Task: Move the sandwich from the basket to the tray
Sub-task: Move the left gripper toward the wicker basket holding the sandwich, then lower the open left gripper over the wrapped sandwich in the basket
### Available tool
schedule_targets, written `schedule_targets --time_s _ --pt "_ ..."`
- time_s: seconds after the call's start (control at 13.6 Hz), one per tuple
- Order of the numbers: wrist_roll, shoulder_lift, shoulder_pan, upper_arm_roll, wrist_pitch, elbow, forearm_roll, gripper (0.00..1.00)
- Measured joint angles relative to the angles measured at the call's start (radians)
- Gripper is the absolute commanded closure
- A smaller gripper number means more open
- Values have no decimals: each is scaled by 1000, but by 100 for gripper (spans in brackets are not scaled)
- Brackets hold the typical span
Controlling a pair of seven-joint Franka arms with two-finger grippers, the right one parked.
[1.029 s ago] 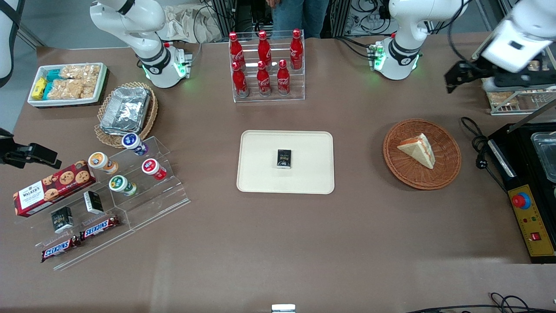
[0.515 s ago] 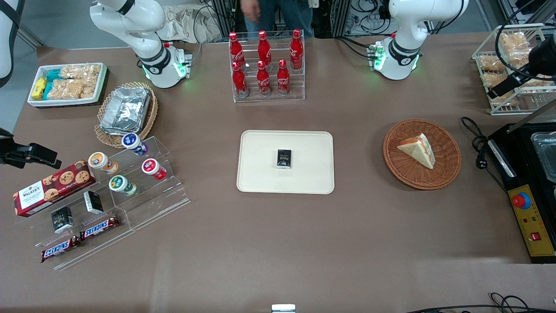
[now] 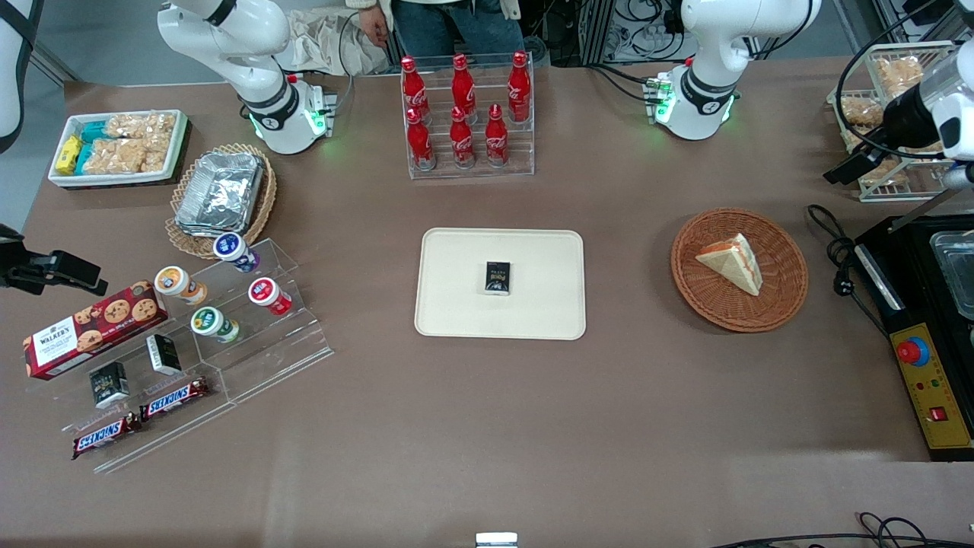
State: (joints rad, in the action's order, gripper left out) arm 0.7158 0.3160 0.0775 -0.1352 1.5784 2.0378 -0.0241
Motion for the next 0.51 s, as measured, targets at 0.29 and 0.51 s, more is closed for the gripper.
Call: schedule_targets --time_s 0.29,0.51 --pt "128 -6 1 52 111 108 -20 0" --pt "219 -43 8 73 183 169 -35 0"
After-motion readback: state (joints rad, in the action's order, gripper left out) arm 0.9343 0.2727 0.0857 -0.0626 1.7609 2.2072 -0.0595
